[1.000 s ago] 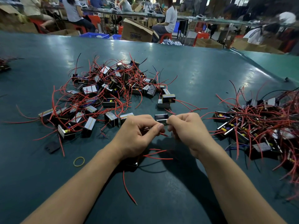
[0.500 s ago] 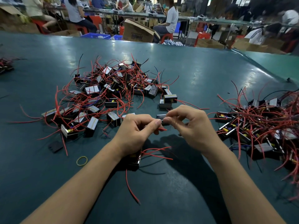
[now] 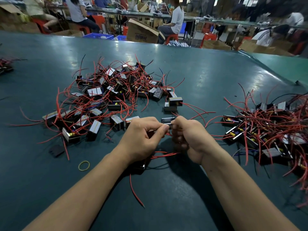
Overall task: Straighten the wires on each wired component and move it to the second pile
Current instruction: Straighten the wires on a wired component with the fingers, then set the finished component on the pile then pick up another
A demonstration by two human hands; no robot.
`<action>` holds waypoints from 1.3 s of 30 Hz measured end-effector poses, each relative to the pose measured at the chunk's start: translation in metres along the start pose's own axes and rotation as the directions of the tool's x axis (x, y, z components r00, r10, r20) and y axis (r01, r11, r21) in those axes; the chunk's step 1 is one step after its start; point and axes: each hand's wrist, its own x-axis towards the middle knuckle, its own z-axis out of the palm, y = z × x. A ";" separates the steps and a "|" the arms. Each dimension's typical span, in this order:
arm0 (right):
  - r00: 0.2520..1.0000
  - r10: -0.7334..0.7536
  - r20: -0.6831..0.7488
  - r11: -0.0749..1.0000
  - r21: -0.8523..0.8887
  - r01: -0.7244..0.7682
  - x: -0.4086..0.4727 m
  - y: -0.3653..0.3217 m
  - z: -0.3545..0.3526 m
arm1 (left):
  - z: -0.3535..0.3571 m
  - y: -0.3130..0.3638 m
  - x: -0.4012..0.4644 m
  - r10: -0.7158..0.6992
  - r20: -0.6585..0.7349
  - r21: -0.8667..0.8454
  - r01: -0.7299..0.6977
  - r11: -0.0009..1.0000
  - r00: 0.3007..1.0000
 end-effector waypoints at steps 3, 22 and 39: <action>0.994 -0.107 -0.026 0.994 -0.031 0.107 -0.001 0.002 0.000 | 0.004 0.000 0.000 -0.101 -0.004 -0.076 0.101 0.992 0.995; 0.884 0.079 0.461 0.848 0.435 -0.303 -0.062 -0.001 0.062 | -0.038 -0.008 0.019 -0.637 -0.322 -0.884 0.019 0.467 0.700; 0.876 0.057 -0.479 0.959 0.271 0.086 0.003 -0.031 -0.099 | -0.011 -0.006 0.005 -0.449 -0.076 -0.572 0.330 0.751 0.890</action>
